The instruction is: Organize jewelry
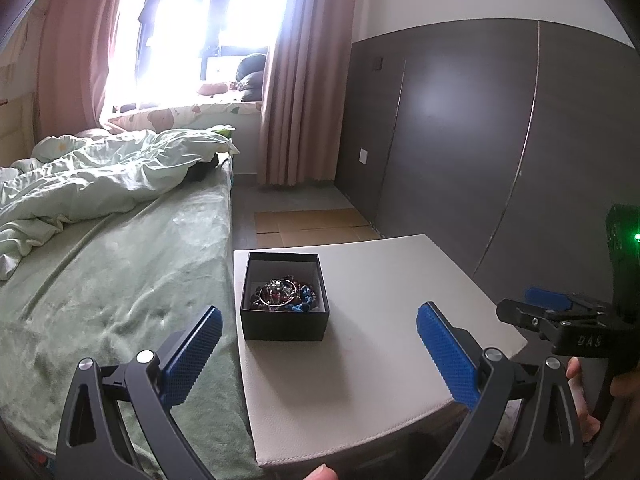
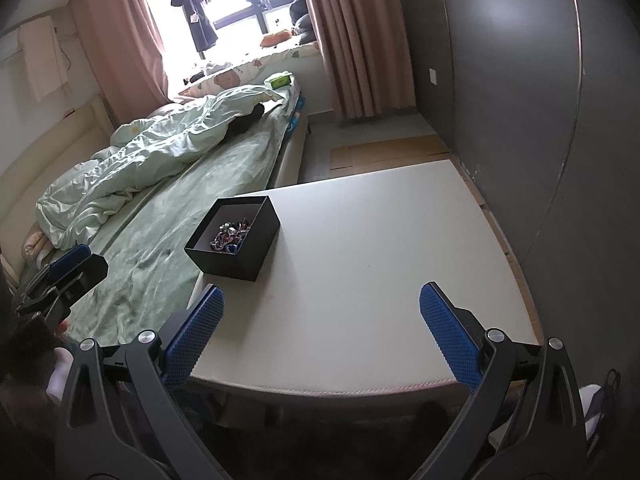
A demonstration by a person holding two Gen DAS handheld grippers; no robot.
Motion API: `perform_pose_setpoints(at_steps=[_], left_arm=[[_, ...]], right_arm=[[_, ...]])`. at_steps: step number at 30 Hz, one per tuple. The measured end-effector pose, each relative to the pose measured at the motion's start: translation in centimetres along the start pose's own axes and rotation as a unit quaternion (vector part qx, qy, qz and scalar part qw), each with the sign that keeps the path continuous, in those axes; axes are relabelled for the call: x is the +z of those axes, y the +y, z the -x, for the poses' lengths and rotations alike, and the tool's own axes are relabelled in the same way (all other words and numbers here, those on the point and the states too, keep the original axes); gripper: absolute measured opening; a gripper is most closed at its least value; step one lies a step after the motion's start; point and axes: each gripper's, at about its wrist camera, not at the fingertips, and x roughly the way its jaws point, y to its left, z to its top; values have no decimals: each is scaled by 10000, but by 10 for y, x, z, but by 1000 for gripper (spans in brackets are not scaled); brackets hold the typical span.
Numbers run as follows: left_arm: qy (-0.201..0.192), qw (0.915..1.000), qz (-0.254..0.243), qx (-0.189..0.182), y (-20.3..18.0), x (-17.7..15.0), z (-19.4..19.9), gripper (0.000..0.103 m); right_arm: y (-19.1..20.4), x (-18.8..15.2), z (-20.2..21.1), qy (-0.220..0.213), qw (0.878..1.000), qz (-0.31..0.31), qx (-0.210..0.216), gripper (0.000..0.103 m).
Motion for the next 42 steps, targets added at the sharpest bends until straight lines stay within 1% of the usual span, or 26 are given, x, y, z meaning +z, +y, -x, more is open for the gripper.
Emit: perform_pose_setpoints(at_steps=[19, 42], left_arm=[[32, 9999, -88, 79, 2, 3, 0, 95], [38, 9998, -184, 42, -3, 1, 1, 95]], right_arm=[[0, 0, -1, 8, 10000, 7, 8, 98], [4, 2, 0, 14, 10000, -14, 61, 98]])
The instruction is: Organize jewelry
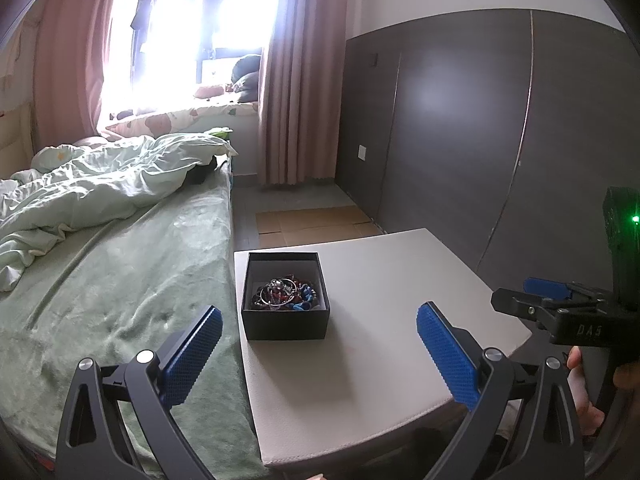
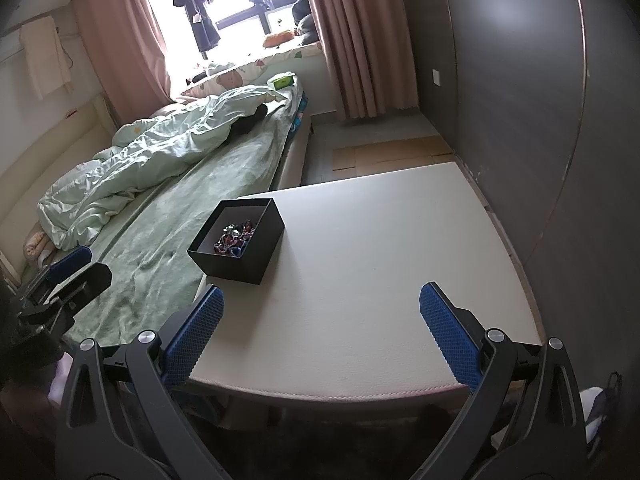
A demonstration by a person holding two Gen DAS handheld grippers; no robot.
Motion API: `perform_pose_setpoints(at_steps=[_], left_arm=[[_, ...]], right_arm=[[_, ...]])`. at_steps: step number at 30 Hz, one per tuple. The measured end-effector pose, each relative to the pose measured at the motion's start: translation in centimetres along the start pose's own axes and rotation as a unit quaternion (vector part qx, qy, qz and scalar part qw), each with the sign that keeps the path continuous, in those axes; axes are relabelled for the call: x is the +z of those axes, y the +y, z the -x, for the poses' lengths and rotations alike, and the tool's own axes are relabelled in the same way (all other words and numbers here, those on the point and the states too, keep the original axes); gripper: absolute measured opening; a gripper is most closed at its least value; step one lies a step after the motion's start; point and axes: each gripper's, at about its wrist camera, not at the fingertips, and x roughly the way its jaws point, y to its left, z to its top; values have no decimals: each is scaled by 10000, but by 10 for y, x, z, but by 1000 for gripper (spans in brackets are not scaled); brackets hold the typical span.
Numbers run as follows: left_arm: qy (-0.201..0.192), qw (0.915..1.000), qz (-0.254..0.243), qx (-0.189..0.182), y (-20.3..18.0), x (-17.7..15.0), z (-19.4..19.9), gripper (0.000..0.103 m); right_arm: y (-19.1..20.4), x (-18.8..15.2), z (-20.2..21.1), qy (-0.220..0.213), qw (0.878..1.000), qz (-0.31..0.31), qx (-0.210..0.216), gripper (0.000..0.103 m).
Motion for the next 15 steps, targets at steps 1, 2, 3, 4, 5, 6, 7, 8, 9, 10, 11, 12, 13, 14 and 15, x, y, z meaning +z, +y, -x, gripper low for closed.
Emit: perform_pose_setpoints(at_steps=[1, 2, 3, 4, 5, 6, 7, 8, 9, 10, 11, 12, 13, 14, 15], left_arm=[[-4, 10000, -5, -2, 0, 0, 0, 95], [-10, 10000, -8, -1, 0, 0, 1, 95], [-16, 10000, -9, 0, 0, -1, 1, 95], [-13, 10000, -7, 2, 0, -1, 1, 95], [-18, 10000, 0, 11, 0, -1, 1, 95], [-18, 10000, 4, 8, 0, -1, 1, 95], [-26, 10000, 16, 0, 0, -1, 2, 95], [-36, 10000, 24, -1, 0, -1, 2, 95], [-51, 10000, 36, 6, 0, 0, 2, 95], [-60, 10000, 40, 14, 0, 0, 2, 95], [-72, 10000, 44, 20, 0, 0, 3, 95], [-82, 10000, 47, 22, 0, 0, 3, 95], [-87, 9999, 50, 25, 0, 1, 4, 95], [-88, 9999, 53, 27, 0, 0, 4, 95], [-85, 9999, 54, 21, 0, 0, 4, 95]], right_arm=[[0, 0, 0, -3, 10000, 6, -7, 98], [0, 0, 0, -6, 10000, 8, -5, 98], [0, 0, 1, -8, 10000, 8, -5, 98], [0, 0, 0, -12, 10000, 8, -7, 98], [0, 0, 0, -12, 10000, 10, -8, 98], [0, 0, 0, -13, 10000, 11, -12, 98], [0, 0, 0, -12, 10000, 9, -12, 98], [-1, 0, 0, -6, 10000, 8, -5, 98], [-1, 0, 0, -4, 10000, 11, -6, 98], [0, 0, 1, -7, 10000, 22, -12, 98], [0, 0, 1, -11, 10000, 18, -9, 98], [-1, 1, 0, -12, 10000, 25, -19, 98], [-2, 1, 0, -12, 10000, 30, -28, 98], [-3, 1, 0, -11, 10000, 32, -37, 98], [-3, 1, 0, -12, 10000, 31, -44, 98]])
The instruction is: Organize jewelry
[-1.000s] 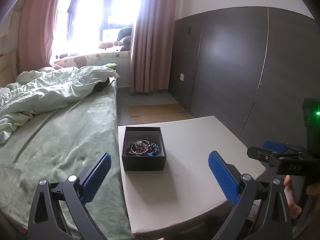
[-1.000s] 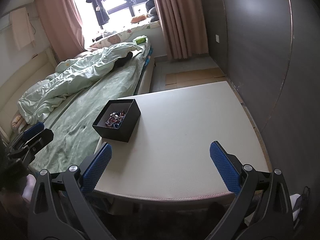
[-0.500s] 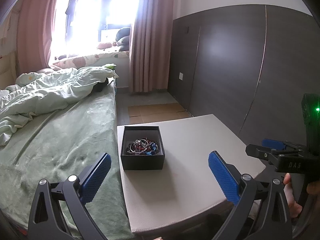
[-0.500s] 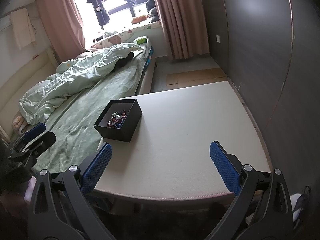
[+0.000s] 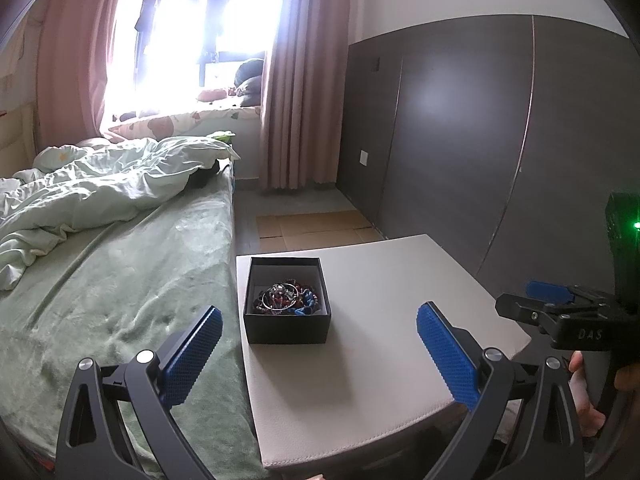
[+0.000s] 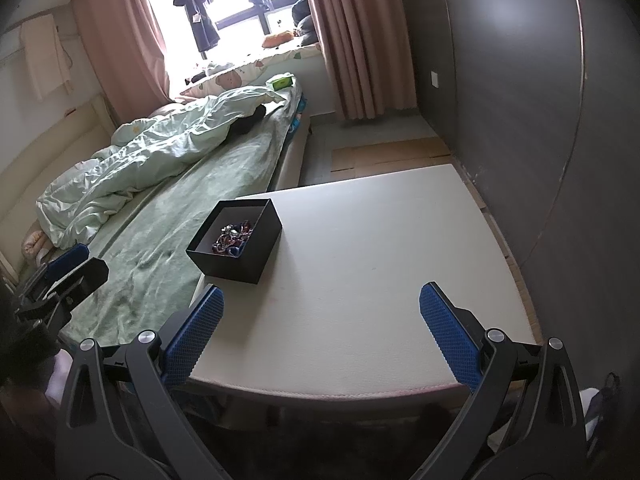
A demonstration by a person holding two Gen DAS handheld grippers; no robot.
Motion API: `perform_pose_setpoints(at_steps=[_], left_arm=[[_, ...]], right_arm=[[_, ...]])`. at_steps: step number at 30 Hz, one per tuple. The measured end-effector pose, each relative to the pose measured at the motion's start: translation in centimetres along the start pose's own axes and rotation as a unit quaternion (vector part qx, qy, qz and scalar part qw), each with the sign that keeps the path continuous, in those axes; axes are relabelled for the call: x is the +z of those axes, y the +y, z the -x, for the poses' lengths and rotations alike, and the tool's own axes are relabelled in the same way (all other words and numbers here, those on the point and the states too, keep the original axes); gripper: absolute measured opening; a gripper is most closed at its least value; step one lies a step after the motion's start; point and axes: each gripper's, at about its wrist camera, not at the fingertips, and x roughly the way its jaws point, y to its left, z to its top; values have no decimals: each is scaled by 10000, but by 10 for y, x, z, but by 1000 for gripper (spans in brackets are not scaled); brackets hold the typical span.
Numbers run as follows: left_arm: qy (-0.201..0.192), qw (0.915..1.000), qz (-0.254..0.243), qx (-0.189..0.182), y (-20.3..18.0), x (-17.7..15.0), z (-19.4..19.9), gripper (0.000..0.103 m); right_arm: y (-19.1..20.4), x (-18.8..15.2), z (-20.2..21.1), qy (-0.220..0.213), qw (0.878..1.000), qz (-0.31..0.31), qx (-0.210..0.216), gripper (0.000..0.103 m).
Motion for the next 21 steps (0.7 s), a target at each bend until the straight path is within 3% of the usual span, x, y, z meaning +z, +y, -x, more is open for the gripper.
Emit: perform_pose_setpoints(at_steps=[21], left_arm=[[40, 10000, 57, 48, 4, 1, -3, 95]], right_arm=[[0, 2, 0, 21, 9999, 76, -63, 98]])
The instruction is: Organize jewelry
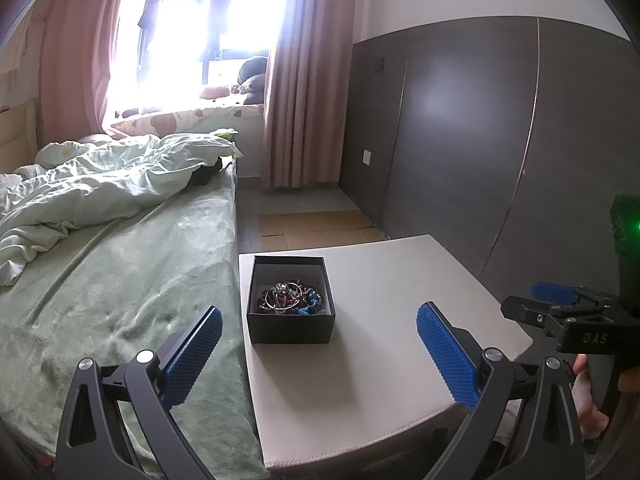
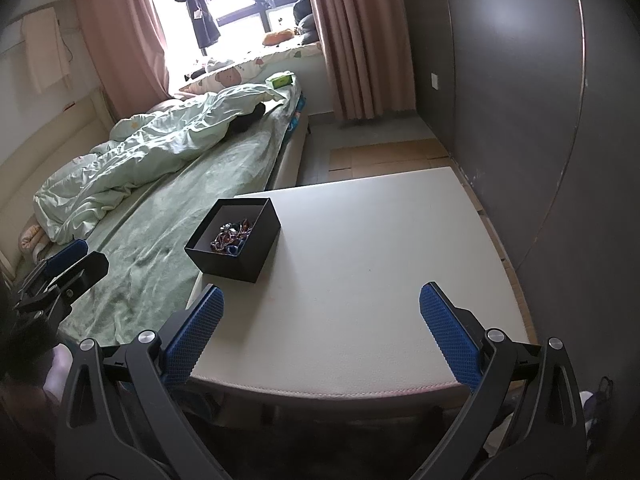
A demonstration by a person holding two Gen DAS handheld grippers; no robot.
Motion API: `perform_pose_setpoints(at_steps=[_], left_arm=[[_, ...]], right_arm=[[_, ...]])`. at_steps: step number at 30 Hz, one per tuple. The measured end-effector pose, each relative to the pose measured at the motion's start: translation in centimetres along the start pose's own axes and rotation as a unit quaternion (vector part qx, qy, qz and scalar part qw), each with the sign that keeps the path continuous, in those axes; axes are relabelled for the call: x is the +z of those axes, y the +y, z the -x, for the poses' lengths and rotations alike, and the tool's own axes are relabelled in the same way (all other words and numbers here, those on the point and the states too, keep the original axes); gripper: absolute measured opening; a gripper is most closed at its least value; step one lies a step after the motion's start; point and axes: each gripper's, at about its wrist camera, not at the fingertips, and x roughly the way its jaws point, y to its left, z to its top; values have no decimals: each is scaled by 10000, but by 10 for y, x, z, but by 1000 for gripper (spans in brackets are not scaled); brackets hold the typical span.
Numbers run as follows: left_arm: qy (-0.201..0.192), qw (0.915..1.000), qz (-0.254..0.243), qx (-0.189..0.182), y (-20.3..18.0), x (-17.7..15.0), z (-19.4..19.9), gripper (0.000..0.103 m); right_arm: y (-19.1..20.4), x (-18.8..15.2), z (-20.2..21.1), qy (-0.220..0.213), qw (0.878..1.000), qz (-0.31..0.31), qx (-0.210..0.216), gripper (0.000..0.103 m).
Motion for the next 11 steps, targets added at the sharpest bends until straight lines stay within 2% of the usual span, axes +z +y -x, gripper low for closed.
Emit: perform_pose_setpoints(at_steps=[11], left_arm=[[50, 10000, 4, -54, -2, -2, -2, 95]], right_arm=[[2, -1, 0, 22, 10000, 12, -17, 98]])
